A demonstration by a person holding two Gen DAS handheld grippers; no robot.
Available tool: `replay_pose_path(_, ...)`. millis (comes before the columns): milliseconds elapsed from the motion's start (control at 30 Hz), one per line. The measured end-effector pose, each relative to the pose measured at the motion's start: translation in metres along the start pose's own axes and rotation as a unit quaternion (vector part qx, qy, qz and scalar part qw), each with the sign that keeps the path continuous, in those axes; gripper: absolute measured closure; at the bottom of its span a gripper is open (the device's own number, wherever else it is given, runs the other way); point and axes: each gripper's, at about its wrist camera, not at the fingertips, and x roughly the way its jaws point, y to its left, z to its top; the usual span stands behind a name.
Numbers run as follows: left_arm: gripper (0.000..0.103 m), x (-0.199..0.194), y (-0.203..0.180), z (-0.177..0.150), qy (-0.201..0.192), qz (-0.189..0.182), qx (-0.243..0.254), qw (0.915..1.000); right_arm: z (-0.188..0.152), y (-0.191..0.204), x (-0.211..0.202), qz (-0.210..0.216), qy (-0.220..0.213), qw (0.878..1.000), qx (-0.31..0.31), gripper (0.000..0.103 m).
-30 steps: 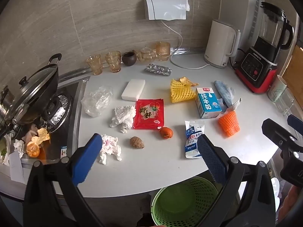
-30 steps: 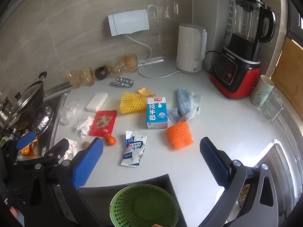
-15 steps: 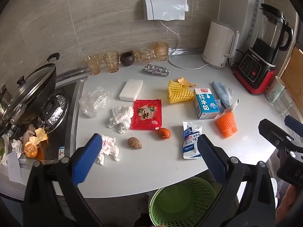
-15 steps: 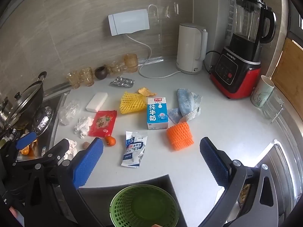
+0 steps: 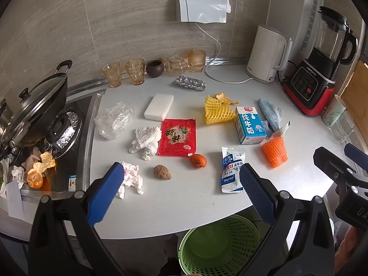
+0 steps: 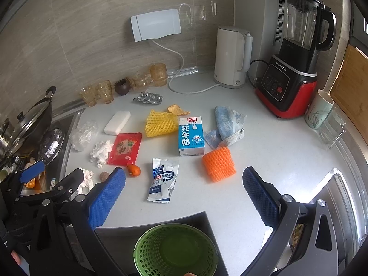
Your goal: Collect trash
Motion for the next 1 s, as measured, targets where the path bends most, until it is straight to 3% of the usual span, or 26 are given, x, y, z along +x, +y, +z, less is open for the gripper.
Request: replay_pose_path(1000,0.007,0.0056,0.0015,-0.0088,0.006,-0.002,0.002,1.0,-0.0025,0.0023,0.004,0.0,0.003,1.0,0.004,0.002)
